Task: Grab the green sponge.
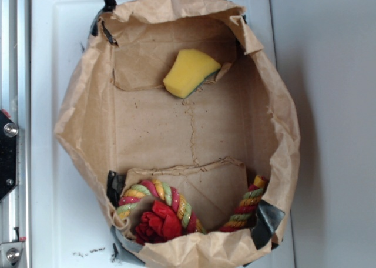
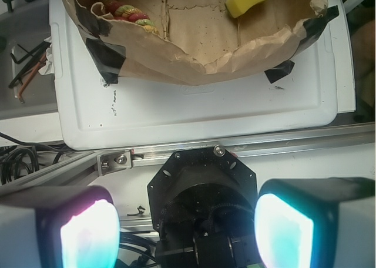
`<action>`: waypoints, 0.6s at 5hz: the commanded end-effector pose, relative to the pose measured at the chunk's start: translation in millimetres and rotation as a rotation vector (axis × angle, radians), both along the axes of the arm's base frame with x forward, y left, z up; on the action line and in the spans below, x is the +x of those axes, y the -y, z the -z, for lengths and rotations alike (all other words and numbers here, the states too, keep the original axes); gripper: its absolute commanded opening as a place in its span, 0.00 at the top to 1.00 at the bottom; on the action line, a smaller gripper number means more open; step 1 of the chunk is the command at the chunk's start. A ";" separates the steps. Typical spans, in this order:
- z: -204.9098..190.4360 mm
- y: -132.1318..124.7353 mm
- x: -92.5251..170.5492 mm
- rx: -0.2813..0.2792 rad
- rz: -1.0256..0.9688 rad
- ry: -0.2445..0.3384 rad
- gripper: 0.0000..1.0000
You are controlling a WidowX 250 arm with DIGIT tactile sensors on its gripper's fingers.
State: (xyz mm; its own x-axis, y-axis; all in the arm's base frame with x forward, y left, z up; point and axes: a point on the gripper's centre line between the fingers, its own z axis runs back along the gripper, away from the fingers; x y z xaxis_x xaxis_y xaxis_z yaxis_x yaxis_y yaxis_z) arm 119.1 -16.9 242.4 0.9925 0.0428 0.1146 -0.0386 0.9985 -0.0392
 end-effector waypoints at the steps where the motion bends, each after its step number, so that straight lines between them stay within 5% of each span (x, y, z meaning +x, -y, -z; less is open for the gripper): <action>1: 0.0 0.0 0.0 0.000 0.000 0.000 0.00; 3: 4.3 -36.7 81.9 -0.008 -0.306 0.176 0.00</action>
